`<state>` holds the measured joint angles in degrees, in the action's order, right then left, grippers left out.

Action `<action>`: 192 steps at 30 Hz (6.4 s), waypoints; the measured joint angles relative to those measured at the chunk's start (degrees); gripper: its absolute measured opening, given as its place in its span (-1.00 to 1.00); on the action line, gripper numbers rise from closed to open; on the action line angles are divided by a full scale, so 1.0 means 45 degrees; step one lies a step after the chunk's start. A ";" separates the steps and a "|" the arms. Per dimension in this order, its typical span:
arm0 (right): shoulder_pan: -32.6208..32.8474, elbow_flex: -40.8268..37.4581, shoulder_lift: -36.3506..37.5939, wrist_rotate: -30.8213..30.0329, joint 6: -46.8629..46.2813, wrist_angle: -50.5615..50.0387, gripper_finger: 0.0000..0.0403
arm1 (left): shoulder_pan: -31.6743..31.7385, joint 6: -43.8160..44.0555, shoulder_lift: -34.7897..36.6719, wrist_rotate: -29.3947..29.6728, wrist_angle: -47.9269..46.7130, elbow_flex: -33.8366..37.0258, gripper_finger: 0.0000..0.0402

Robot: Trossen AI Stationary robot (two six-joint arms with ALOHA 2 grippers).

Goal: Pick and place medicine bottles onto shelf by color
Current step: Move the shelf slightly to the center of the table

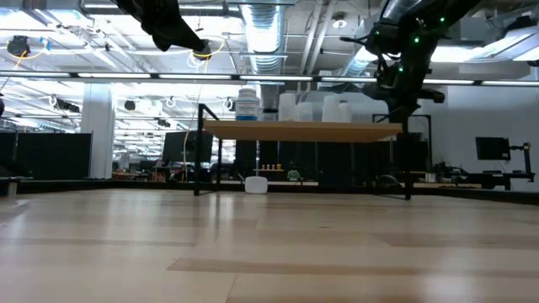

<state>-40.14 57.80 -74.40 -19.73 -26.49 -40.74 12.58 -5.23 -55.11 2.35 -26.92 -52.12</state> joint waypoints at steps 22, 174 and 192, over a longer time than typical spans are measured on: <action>0.1496 0.0034 -0.0586 0.0737 -0.0096 0.3326 -1.00 | 0.0000 0.0073 -0.0005 0.0000 -0.0145 0.0000 -1.00; 0.4549 -0.2074 -0.0052 0.1608 0.1342 0.2721 -0.98 | 0.5485 0.1763 -0.0631 -0.0695 -0.3831 0.1297 -1.00; 0.6005 -0.2069 -0.0061 0.1603 -0.0083 0.1848 -0.99 | 0.3902 0.3210 0.0859 -0.0259 -0.4832 0.1345 -1.00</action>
<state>-13.12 48.49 -74.67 -12.51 -26.86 -32.42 30.14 9.21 -51.24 1.18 -48.66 -46.06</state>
